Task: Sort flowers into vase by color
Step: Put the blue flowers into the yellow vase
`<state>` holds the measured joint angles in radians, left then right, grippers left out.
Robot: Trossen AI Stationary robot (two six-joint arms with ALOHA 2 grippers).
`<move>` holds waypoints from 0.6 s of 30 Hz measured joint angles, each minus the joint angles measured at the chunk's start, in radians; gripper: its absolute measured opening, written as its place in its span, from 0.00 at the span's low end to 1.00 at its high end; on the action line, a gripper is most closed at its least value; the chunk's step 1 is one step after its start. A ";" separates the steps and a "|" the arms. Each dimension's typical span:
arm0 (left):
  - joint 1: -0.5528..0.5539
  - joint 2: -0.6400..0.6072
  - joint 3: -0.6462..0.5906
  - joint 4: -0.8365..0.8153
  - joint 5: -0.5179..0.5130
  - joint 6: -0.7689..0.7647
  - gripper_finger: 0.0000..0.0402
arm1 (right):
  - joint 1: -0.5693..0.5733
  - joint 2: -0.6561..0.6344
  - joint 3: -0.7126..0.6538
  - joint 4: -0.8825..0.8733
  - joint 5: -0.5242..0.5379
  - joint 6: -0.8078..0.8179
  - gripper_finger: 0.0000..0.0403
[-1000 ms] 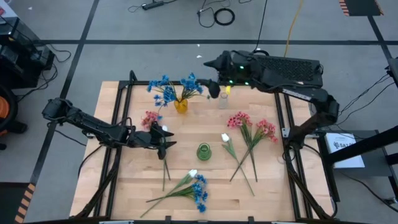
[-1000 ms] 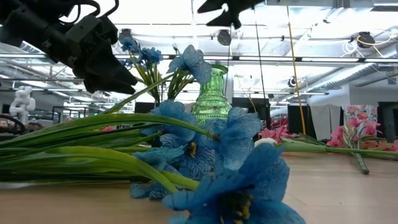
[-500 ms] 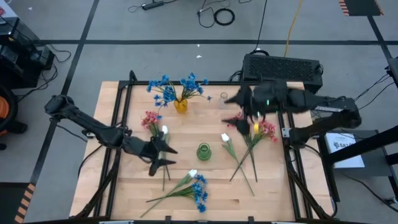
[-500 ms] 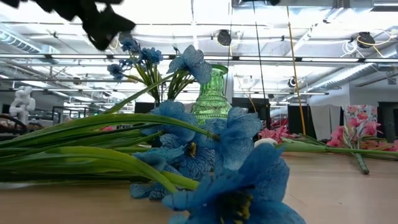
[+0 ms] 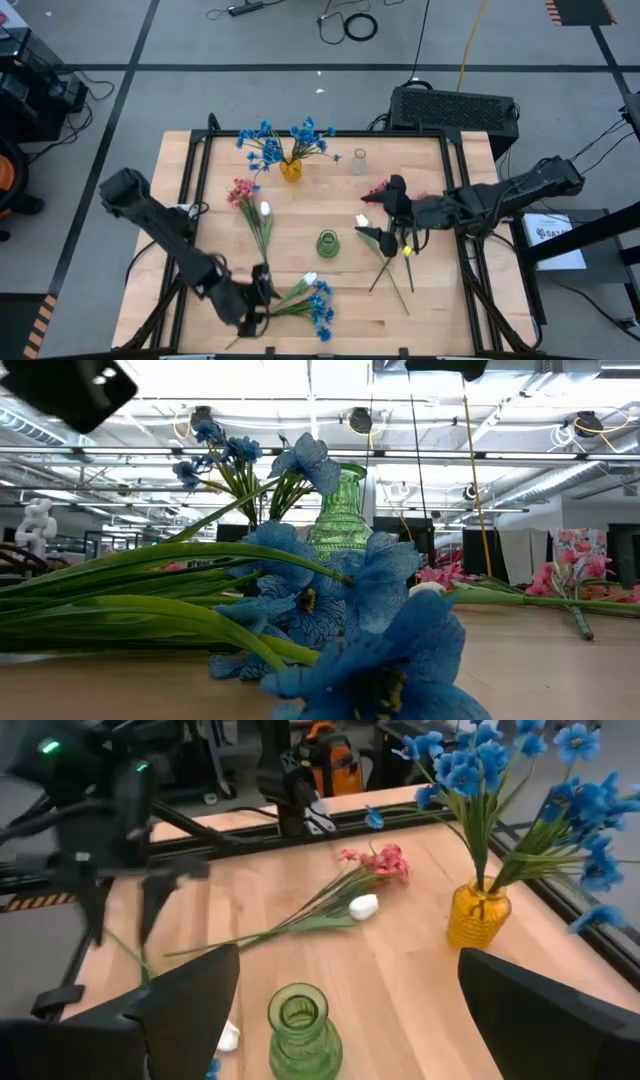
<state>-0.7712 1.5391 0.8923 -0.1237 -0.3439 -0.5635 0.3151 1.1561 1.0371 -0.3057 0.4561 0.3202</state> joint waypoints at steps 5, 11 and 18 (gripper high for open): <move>-0.039 0.155 0.084 -0.007 -0.018 -0.006 0.53 | 0.027 0.002 -0.006 0.040 0.017 0.013 0.91; -0.040 0.278 0.123 -0.021 -0.034 -0.033 0.53 | 0.056 0.002 -0.006 0.071 0.014 0.011 0.91; -0.040 0.338 0.136 -0.013 -0.033 -0.033 0.53 | 0.068 0.002 -0.006 0.079 0.014 0.010 0.91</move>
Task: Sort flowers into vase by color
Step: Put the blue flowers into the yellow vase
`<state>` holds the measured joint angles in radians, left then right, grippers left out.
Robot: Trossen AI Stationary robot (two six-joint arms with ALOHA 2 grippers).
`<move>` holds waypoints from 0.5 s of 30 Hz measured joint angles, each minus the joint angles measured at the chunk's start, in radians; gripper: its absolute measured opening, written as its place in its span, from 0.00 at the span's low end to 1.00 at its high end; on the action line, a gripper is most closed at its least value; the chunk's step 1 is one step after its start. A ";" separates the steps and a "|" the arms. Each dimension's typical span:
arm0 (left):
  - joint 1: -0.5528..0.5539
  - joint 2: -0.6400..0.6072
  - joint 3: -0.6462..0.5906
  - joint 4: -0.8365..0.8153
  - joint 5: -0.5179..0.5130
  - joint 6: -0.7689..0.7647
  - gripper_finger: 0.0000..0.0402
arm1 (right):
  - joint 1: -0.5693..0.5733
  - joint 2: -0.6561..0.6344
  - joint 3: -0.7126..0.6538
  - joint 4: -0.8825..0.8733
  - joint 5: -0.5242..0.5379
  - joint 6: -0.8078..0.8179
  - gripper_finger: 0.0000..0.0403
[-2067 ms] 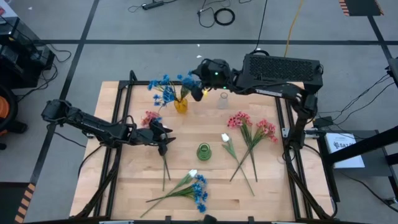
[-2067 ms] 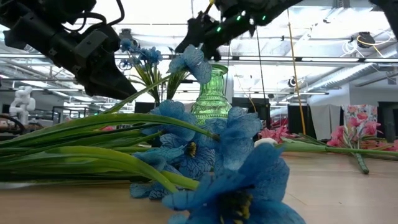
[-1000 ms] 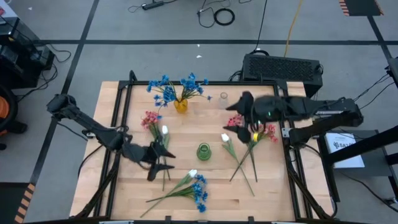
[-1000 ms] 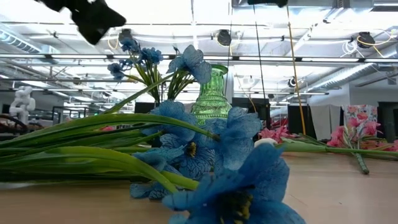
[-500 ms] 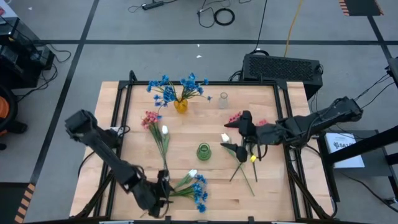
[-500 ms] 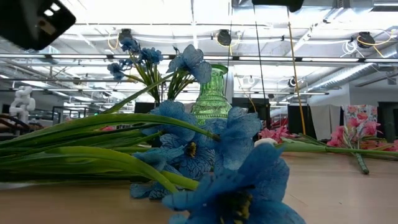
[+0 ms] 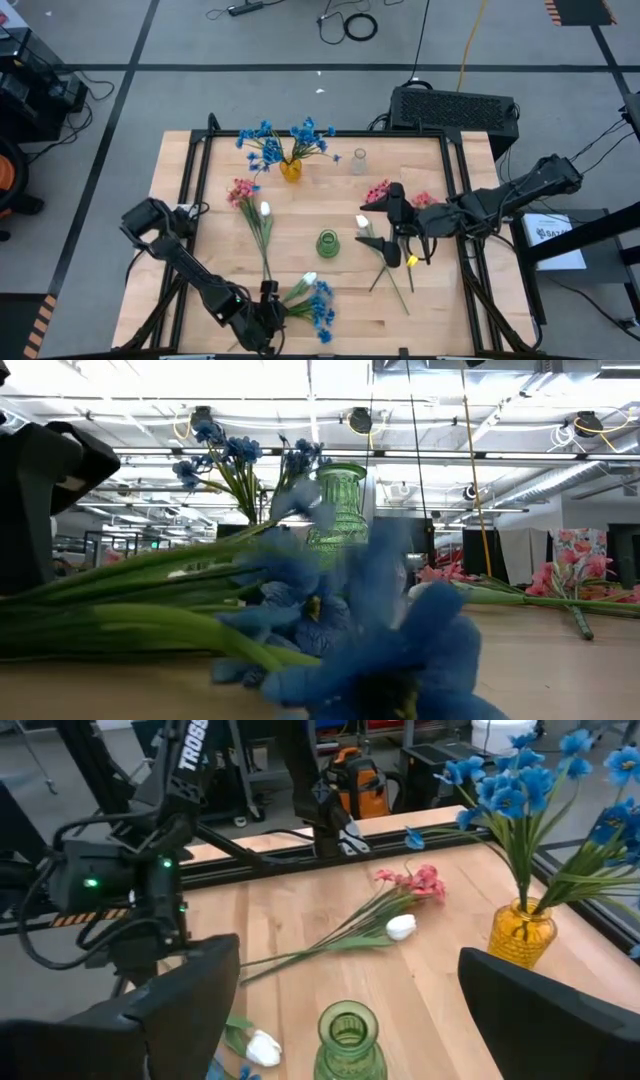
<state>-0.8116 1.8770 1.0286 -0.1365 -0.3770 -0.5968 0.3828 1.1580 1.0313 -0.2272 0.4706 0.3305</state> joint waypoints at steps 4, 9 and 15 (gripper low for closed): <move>0.003 0.013 -0.001 -0.013 -0.003 0.005 0.53 | -0.001 0.000 0.000 0.002 0.002 -0.002 0.91; 0.008 0.012 0.000 -0.013 -0.036 0.016 0.53 | -0.001 0.000 0.000 0.023 0.002 -0.014 0.91; 0.022 0.012 0.000 -0.012 -0.021 0.057 0.46 | -0.001 0.000 0.000 0.029 0.002 -0.030 0.91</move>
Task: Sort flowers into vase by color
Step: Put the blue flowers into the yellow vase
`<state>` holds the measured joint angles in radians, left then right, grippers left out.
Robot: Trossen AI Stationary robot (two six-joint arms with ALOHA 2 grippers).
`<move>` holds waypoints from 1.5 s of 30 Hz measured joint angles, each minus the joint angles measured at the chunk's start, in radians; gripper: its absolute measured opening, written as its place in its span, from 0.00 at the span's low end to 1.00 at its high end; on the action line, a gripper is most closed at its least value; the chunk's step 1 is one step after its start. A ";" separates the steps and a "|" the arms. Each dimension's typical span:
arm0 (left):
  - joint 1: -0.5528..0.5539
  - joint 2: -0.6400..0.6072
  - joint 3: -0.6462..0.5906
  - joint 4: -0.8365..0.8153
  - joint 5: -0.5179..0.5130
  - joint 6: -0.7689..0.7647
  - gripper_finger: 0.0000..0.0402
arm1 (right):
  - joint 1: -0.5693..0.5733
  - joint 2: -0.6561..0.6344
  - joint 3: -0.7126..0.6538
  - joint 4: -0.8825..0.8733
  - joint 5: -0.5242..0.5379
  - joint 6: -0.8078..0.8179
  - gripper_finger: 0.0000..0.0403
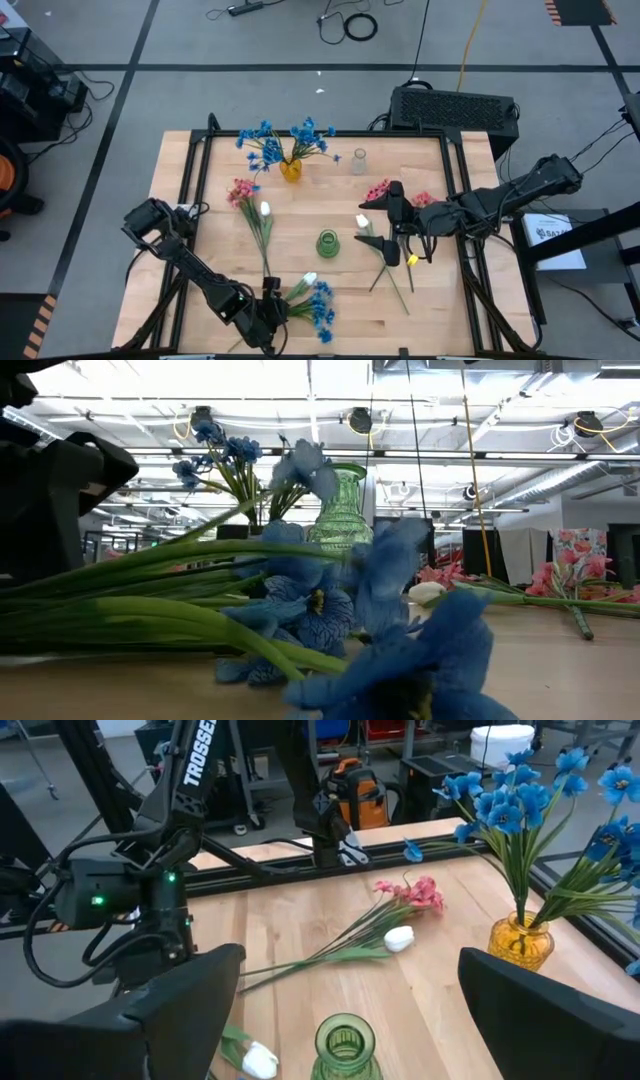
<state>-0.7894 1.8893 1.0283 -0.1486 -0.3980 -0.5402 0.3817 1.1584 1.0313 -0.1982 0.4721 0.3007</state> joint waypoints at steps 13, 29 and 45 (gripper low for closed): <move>0.044 -0.006 0.000 -0.044 0.056 0.069 0.09 | 0.000 0.000 0.000 0.000 -0.001 -0.007 0.91; 0.076 -0.352 -0.001 -0.140 -0.155 0.214 0.05 | 0.000 0.000 0.002 0.003 -0.001 -0.029 0.91; 0.079 -0.636 -0.001 -0.064 -0.532 0.429 0.05 | -0.002 0.000 0.002 0.017 0.002 -0.052 0.91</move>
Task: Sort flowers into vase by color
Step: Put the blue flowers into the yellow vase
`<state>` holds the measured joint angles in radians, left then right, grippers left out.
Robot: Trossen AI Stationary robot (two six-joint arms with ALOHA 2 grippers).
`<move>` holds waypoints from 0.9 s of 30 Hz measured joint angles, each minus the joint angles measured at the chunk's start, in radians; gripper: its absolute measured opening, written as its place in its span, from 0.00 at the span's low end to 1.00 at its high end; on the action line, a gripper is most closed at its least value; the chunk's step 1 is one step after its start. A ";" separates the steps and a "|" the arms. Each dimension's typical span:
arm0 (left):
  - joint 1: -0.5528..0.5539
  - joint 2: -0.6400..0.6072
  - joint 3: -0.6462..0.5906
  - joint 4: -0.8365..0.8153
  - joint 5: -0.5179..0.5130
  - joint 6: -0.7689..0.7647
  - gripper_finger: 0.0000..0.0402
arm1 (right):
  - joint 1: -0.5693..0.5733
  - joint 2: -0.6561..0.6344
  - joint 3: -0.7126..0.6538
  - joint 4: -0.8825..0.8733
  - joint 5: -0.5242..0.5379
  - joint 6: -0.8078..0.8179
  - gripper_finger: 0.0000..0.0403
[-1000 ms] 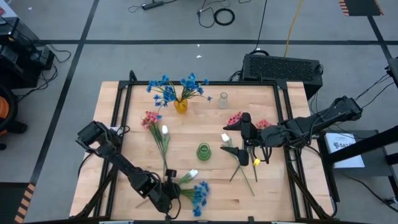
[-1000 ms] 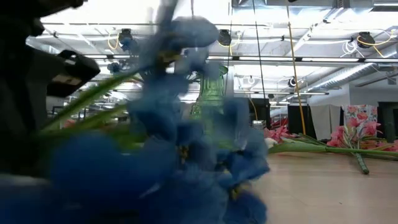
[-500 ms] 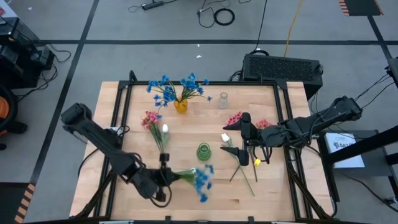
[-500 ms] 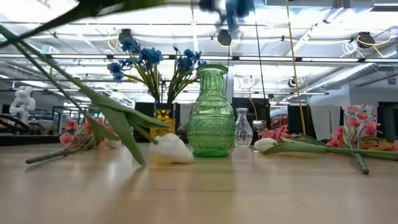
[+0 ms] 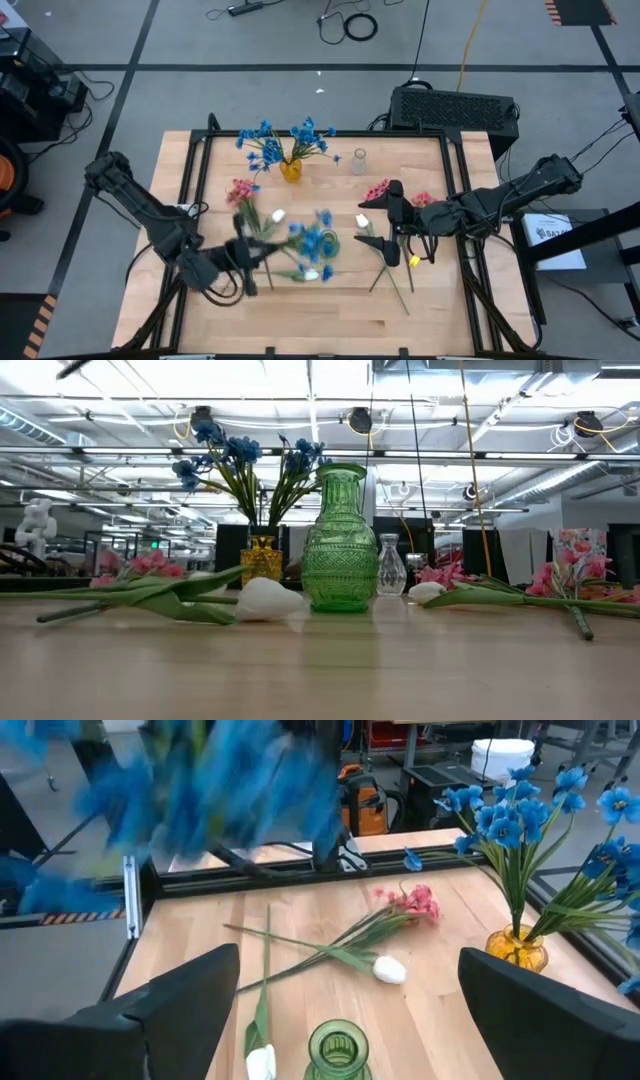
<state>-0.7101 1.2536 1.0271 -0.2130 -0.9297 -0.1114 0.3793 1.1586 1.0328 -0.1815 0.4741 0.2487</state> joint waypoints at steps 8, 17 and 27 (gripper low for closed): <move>0.147 -0.041 0.000 0.472 0.180 0.459 0.05 | -0.008 0.002 0.000 0.046 0.003 -0.031 0.91; 0.351 -0.001 -0.056 0.620 0.699 0.476 0.05 | -0.010 0.117 -0.048 0.501 -0.067 -0.338 0.91; 0.383 0.044 -0.108 0.711 0.772 0.458 0.05 | -0.040 0.260 -0.054 0.836 -0.189 -0.451 0.91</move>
<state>-0.3275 1.2978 0.9195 0.4984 -0.1581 0.3462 0.3391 1.4189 0.9787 0.6544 0.2853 -0.2020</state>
